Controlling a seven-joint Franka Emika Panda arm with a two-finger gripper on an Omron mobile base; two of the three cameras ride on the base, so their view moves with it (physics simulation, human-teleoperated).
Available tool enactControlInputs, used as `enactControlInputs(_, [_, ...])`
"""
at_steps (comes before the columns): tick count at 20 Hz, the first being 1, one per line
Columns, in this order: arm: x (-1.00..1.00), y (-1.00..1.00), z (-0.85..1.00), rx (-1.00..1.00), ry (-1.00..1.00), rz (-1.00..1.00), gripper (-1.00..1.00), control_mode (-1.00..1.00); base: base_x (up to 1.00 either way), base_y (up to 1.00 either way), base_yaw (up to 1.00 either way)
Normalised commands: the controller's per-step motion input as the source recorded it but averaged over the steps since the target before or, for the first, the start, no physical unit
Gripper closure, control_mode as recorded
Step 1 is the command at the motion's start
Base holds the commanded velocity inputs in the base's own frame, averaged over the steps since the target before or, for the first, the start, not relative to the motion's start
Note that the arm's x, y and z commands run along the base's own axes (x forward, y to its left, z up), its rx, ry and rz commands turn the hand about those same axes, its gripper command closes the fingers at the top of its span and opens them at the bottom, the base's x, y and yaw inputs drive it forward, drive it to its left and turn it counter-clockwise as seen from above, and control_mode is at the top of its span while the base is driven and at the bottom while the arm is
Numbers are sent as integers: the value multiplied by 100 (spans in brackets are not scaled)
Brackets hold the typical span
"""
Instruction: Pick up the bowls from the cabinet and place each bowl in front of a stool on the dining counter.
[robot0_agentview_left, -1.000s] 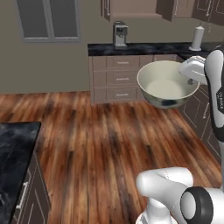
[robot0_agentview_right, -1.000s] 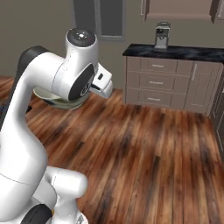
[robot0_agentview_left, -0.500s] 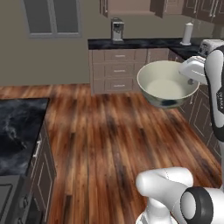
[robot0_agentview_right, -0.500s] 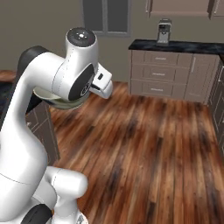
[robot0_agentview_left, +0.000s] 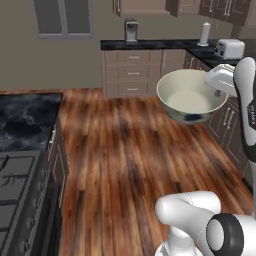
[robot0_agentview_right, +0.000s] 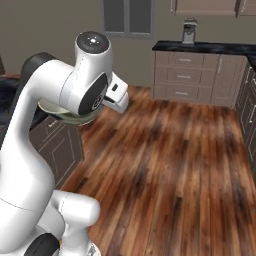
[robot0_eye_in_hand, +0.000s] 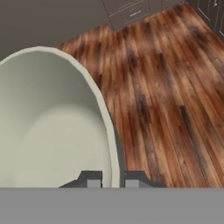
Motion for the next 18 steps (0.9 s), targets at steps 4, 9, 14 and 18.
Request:
enactControlInputs(4, [0, 0, 0, 0, 0, 0, 100, 100, -100, 38, 0])
enactControlInputs(9, [0, 0, 0, 0, 0, 0, 100, 100, -100, 38, 0])
enactControlInputs(14, [0, 0, 0, 0, 0, 0, 100, 100, -100, 38, 0])
enactControlInputs(18, [0, 0, 0, 0, 0, 0, 100, 100, -100, 40, 0])
